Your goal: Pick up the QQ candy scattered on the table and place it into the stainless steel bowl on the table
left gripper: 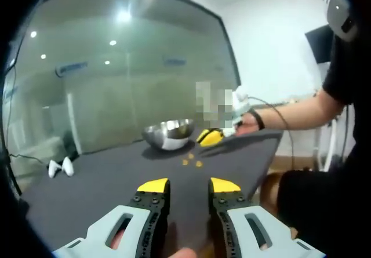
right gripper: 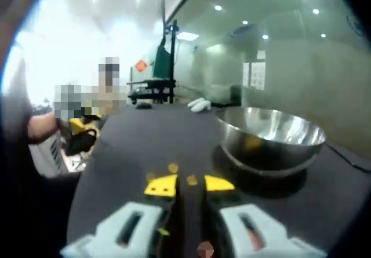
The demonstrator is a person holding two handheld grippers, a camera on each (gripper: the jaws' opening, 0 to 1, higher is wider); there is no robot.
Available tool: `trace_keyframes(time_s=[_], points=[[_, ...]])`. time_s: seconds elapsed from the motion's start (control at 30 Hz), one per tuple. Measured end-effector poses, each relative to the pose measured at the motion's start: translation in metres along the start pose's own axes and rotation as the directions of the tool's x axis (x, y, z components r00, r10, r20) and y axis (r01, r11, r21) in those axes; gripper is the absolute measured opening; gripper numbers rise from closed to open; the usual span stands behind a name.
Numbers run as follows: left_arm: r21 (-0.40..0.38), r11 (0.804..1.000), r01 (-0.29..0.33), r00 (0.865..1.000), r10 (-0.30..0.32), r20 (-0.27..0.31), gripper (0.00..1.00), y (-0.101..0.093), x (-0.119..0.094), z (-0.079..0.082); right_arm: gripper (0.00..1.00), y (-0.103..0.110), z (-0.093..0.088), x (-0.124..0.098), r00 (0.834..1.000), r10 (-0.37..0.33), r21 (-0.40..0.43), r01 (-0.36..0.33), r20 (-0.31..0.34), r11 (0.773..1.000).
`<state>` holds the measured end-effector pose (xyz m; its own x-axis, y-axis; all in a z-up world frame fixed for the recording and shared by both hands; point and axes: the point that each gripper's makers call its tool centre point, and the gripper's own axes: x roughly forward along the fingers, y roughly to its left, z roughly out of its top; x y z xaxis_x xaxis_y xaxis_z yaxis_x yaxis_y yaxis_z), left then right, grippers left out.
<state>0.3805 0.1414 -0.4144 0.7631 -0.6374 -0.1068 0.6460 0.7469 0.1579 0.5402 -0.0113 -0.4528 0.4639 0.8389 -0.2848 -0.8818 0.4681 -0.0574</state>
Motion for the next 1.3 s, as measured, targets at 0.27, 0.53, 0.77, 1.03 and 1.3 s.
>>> trace_keyframes(time_s=[0.27,0.53,0.77,1.03,1.3], points=[[-0.001,1.0,0.0,1.0,0.0,-0.002,0.28,0.0,0.0,-0.001,0.17,-0.002,-0.007,0.021,0.999,-0.012,-0.035,0.011,-0.044,0.999],[-0.008,1.0,-0.008,1.0,0.008,-0.004,0.27,0.003,-0.002,-0.003,0.17,-0.007,-0.019,0.036,0.998,0.01,-0.005,-0.011,-0.07,1.0],[-0.009,1.0,-0.018,1.0,0.018,-0.007,0.27,0.007,-0.005,-0.004,0.14,-0.007,-0.019,0.042,0.997,0.018,-0.013,-0.019,-0.078,1.0],[-0.006,1.0,-0.018,1.0,0.018,-0.006,0.27,0.007,-0.006,-0.004,0.1,-0.004,-0.018,0.042,0.997,0.021,-0.018,-0.022,-0.081,1.0],[-0.005,1.0,-0.021,1.0,0.021,-0.005,0.27,0.007,-0.007,-0.002,0.09,-0.004,-0.018,0.042,0.997,0.017,-0.028,-0.02,-0.079,0.999]])
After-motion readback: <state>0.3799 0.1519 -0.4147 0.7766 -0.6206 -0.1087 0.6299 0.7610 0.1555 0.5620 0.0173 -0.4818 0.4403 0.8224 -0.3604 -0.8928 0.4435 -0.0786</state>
